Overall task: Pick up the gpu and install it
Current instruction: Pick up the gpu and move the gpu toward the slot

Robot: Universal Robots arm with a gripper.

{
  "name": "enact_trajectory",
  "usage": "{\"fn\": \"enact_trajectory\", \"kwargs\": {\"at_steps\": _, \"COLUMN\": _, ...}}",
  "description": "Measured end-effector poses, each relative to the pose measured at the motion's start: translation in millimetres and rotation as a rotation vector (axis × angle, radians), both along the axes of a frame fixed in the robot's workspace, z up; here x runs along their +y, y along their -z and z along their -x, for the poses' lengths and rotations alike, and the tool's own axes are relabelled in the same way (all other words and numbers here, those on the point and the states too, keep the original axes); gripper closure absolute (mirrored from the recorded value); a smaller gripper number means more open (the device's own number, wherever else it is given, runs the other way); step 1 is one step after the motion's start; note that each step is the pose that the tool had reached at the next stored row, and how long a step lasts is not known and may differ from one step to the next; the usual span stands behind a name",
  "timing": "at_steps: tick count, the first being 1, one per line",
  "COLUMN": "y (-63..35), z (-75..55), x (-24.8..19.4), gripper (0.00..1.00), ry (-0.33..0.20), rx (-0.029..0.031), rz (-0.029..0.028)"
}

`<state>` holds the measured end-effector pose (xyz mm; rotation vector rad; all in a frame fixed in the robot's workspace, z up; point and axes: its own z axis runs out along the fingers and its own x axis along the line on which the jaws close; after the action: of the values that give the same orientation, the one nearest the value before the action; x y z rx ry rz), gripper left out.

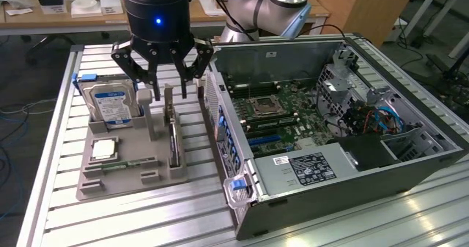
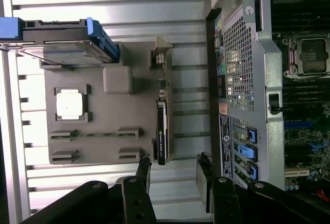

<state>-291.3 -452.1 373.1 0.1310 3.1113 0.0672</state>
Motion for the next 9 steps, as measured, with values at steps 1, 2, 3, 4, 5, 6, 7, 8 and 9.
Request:
{"fn": "enact_trajectory", "kwargs": {"at_steps": 1, "y": 0.0, "z": 0.0, "x": 0.0, "gripper": 0.51, "ry": 0.0, "rx": 0.0, "rz": 0.0}}
{"fn": "enact_trajectory", "kwargs": {"at_steps": 2, "y": 0.0, "z": 0.0, "x": 0.0, "gripper": 0.51, "ry": 0.0, "rx": 0.0, "rz": 0.0}}
{"fn": "enact_trajectory", "kwargs": {"at_steps": 3, "y": 0.1, "z": 0.0, "x": 0.0, "gripper": 0.51, "ry": 0.0, "rx": 0.0, "rz": 0.0}}
{"fn": "enact_trajectory", "kwargs": {"at_steps": 4, "y": 0.1, "z": 0.0, "x": 0.0, "gripper": 0.51, "ry": 0.0, "rx": 0.0, "rz": 0.0}}
{"fn": "enact_trajectory", "kwargs": {"at_steps": 5, "y": 0.1, "z": 0.0, "x": 0.0, "gripper": 0.51, "ry": 0.0, "rx": 0.0, "rz": 0.0}}
{"fn": "enact_trajectory", "kwargs": {"at_steps": 6, "y": 0.2, "z": 0.0, "x": 0.0, "gripper": 0.51, "ry": 0.0, "rx": 0.0, "rz": 0.0}}
{"fn": "enact_trajectory", "kwargs": {"at_steps": 7, "y": 0.5, "z": 0.0, "x": 0.0, "gripper": 0.51, "ry": 0.0, "rx": -0.0001, "rz": -0.0002}}
{"fn": "enact_trajectory", "kwargs": {"at_steps": 8, "y": 1.3, "z": 0.0, "x": 0.0, "gripper": 0.51, "ry": 0.0, "rx": -0.0003, "rz": -0.0003}}
{"fn": "enact_trajectory", "kwargs": {"at_steps": 9, "y": 2.2, "z": 0.0, "x": 0.0, "gripper": 0.51, "ry": 0.0, "rx": -0.0002, "rz": -0.0002}}
